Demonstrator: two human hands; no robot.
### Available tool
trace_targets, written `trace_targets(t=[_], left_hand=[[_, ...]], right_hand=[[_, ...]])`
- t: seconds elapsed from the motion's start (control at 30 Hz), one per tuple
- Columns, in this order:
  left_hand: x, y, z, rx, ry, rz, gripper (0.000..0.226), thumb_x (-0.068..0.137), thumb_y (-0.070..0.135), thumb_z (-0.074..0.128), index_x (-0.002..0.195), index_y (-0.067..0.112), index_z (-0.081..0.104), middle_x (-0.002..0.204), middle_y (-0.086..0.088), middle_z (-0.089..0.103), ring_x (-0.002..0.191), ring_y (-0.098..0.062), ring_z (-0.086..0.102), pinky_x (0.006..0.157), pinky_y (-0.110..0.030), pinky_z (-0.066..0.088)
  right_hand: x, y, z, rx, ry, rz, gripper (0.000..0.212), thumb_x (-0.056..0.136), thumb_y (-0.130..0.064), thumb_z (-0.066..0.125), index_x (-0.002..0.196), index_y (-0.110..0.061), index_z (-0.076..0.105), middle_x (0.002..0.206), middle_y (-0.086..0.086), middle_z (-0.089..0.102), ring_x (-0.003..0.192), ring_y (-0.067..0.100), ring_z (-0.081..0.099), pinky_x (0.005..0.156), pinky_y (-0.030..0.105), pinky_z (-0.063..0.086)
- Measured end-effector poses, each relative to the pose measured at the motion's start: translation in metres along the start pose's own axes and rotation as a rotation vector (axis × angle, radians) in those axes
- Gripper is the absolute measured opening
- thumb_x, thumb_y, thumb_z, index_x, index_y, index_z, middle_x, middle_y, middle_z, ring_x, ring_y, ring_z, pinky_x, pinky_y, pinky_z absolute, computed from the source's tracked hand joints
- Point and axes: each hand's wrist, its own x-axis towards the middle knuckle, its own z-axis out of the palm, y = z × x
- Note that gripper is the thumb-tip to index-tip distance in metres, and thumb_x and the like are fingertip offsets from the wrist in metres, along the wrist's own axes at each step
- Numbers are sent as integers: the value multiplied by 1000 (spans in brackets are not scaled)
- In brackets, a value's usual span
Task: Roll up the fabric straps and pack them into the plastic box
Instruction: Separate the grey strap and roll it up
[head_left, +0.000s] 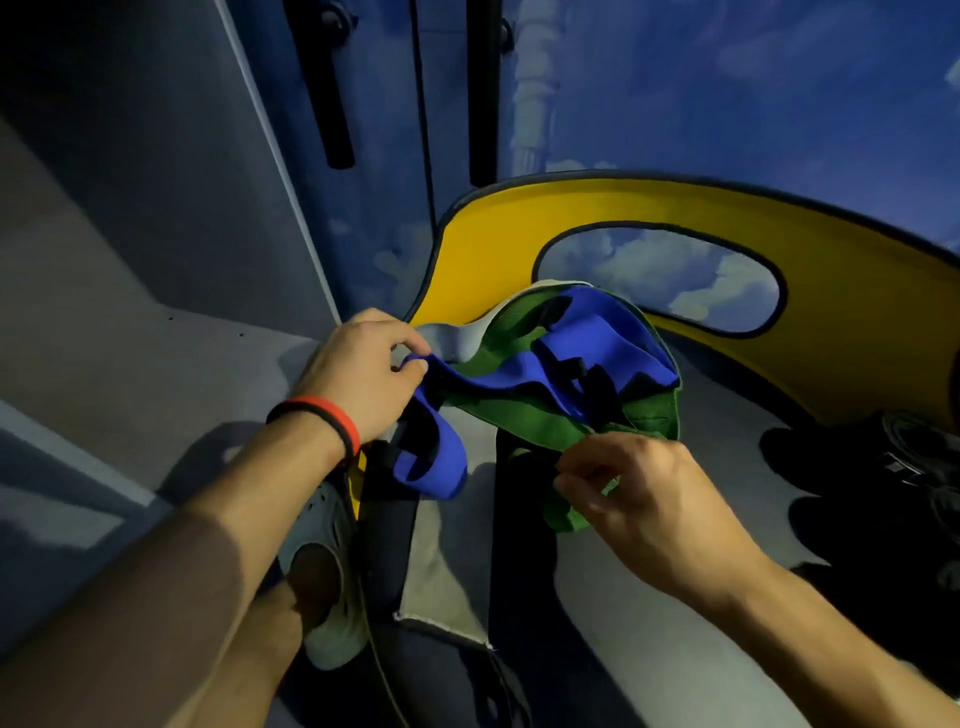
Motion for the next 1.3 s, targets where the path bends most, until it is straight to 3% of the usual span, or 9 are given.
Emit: trace_targets(t=[0.2, 0.33, 0.4, 0.5, 0.63, 0.77, 0.9, 1.03, 1.3], left_hand=[[1, -8, 10, 122, -184, -7, 37, 90, 47, 68, 124, 33, 67, 143, 6, 45, 132, -22, 43, 112, -42, 38], [-10, 7, 16, 124, -191, 315, 27, 87, 42, 73, 113, 33, 71, 150, 10, 43, 144, -16, 32, 117, -50, 27], [-18, 17, 22, 173, -304, 486, 27, 87, 39, 73, 114, 37, 71, 152, 16, 42, 151, -11, 19, 122, -56, 12], [-29, 28, 41, 379, -496, 641, 43, 89, 32, 70, 129, 45, 62, 161, 21, 27, 154, -8, -1, 122, -58, -4], [-34, 40, 66, 448, -495, 784, 73, 84, 22, 74, 144, 51, 44, 168, 12, 6, 154, -18, -9, 122, -60, -1], [-38, 54, 89, 512, -517, 879, 60, 84, 34, 75, 138, 48, 51, 168, 11, 8, 154, -21, -8, 120, -61, -9], [-33, 58, 102, 609, -437, 859, 31, 90, 31, 68, 119, 43, 67, 162, 15, 29, 155, -21, 10, 119, -65, -4], [-26, 51, 102, 706, -365, 713, 39, 96, 24, 60, 128, 47, 62, 160, 19, 32, 155, -18, 11, 118, -67, -5], [-7, 38, 92, 785, -280, 426, 39, 96, 24, 61, 123, 52, 63, 159, 21, 32, 155, -18, 8, 118, -68, -1]], right_hand=[[0, -10, 20, -210, -160, -168, 41, 83, -63, 49, 104, -31, 67, 101, -14, 62, 96, 14, 60, 75, 39, 55], [-15, -28, 48, -310, -342, -374, 59, 83, -75, 48, 111, -25, 65, 111, -9, 53, 101, 18, 48, 79, 37, 50], [-24, -30, 66, -320, -415, -419, 63, 82, -74, 48, 118, -24, 64, 110, -6, 54, 97, 19, 45, 81, 36, 47], [-32, -24, 82, -315, -465, -452, 40, 91, -50, 44, 118, -27, 63, 115, -6, 58, 100, 20, 45, 87, 38, 48], [-37, -8, 66, -247, -452, -420, 22, 93, -31, 48, 106, -23, 63, 110, -5, 63, 103, 23, 54, 88, 41, 47], [-46, 14, 33, -230, -441, -353, 11, 95, -24, 50, 97, -24, 60, 102, -6, 64, 95, 22, 58, 79, 36, 47], [-53, 39, 4, -340, -464, -317, 14, 101, -29, 44, 97, -29, 58, 103, -12, 62, 96, 14, 55, 80, 31, 48], [-64, 66, -22, -472, -447, -204, 16, 96, -20, 49, 97, -29, 62, 101, -12, 62, 98, 14, 58, 77, 31, 50], [-94, 77, -44, -553, -590, 59, 25, 103, -15, 48, 125, -21, 58, 121, -4, 59, 99, 12, 60, 83, 23, 49]])
